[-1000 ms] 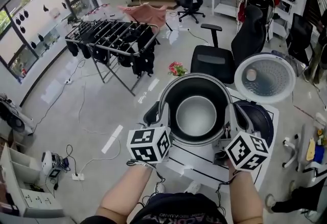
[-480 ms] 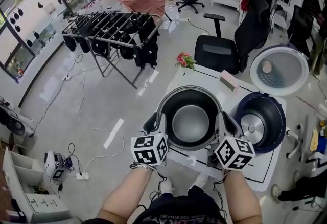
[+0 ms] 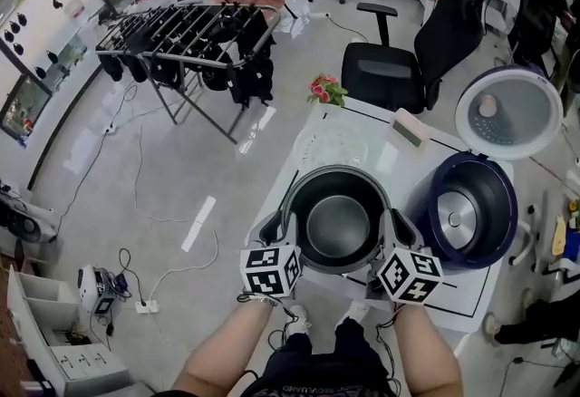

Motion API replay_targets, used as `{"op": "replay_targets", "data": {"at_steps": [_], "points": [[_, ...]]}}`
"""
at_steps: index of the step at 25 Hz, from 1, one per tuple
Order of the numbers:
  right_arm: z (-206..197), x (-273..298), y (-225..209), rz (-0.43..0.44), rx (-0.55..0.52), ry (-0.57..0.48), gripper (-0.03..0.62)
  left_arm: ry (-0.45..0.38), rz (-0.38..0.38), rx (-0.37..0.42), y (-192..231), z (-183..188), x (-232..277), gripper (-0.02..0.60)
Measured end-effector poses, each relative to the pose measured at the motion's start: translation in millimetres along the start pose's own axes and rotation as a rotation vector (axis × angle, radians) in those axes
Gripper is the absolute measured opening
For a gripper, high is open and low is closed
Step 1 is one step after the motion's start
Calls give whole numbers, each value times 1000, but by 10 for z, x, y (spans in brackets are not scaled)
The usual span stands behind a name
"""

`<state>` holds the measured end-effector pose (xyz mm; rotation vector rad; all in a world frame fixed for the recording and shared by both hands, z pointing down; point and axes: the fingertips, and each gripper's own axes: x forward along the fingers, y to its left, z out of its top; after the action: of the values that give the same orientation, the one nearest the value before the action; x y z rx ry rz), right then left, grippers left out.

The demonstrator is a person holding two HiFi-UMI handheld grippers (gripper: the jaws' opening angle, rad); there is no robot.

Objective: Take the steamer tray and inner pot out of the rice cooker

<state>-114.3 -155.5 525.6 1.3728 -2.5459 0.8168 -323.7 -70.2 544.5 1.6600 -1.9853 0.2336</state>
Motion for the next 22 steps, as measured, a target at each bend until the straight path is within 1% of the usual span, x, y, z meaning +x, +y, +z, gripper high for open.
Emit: {"op": "replay_targets", "data": {"at_steps": [3,8,19,22], "points": [[-107,64,-82,-11,3,20,51,24,1,-2,8,-119,96,78],[-171,107,-122,-19,6,35,51,47,-9,-1,21,-205,138,78],[-252,190,-274,-25,26,45,52,20,-28,31,-47,-216,217,84],[-279,200,-282,-20,12,49,52,8,-42,57,-50,-201,226,100]]}}
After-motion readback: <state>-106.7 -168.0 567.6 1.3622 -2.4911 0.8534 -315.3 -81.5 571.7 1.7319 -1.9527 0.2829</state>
